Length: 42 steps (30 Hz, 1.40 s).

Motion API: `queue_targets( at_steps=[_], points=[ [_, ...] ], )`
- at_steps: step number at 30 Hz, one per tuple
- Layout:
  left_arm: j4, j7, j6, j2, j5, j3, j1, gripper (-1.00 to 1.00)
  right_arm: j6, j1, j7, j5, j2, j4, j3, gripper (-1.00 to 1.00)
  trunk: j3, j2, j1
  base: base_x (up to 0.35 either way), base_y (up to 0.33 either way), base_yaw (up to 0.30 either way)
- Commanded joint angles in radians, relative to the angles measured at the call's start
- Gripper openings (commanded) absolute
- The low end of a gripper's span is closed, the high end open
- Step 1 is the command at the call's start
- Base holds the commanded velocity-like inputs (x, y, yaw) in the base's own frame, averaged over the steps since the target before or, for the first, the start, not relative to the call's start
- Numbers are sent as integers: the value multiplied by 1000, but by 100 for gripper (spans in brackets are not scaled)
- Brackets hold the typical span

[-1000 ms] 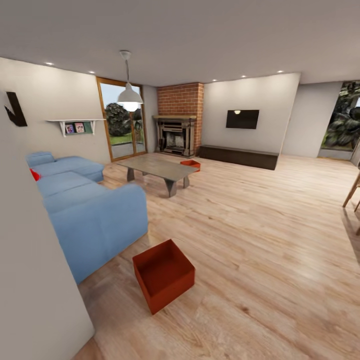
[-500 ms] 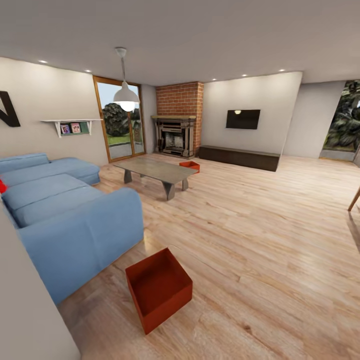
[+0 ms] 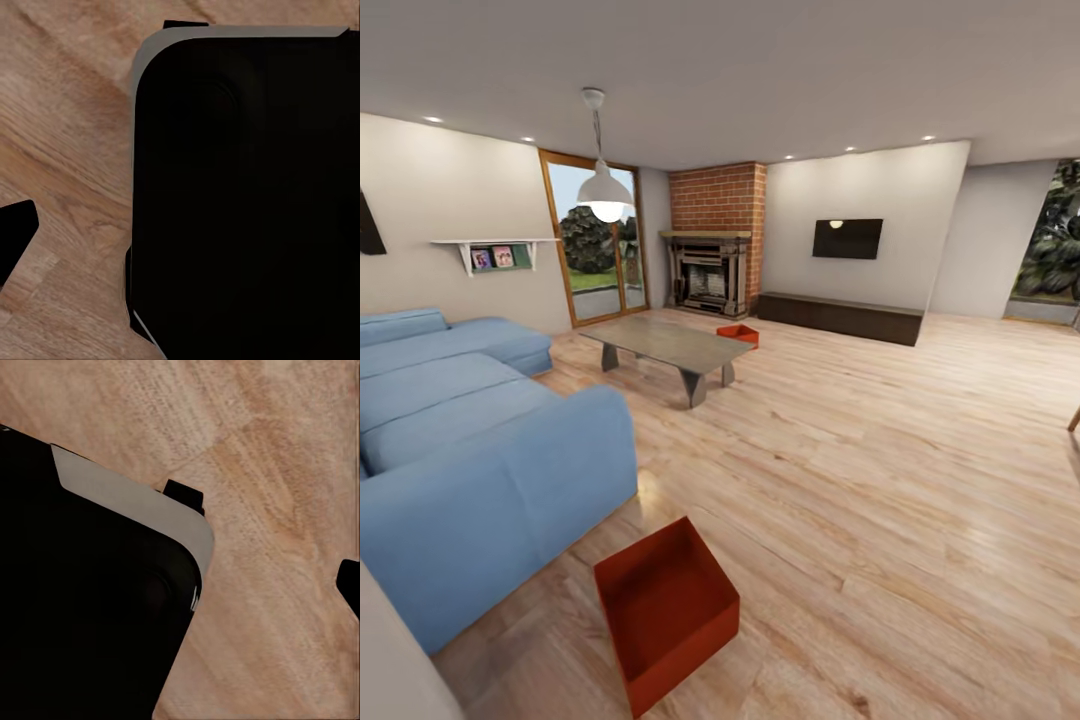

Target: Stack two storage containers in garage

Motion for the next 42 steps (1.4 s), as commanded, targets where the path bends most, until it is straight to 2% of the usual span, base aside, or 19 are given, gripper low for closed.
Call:
queue_targets(
  at_steps=[1,34,42],
  points=[
    [0,0,-3,0,6,0,0,100,-6,-1,5,-10,0,3,7,100,-1,0,1,320,-134,0],
    [0,0,-3,0,6,0,0,100,-5,-1,4,-19,2,3,7,100,-1,0,1,320,-128,0],
    [0,0,-3,0,6,0,0,100,-5,-1,4,-9,1,3,7,100,-1,0,1,141,-35,222]
  ],
)
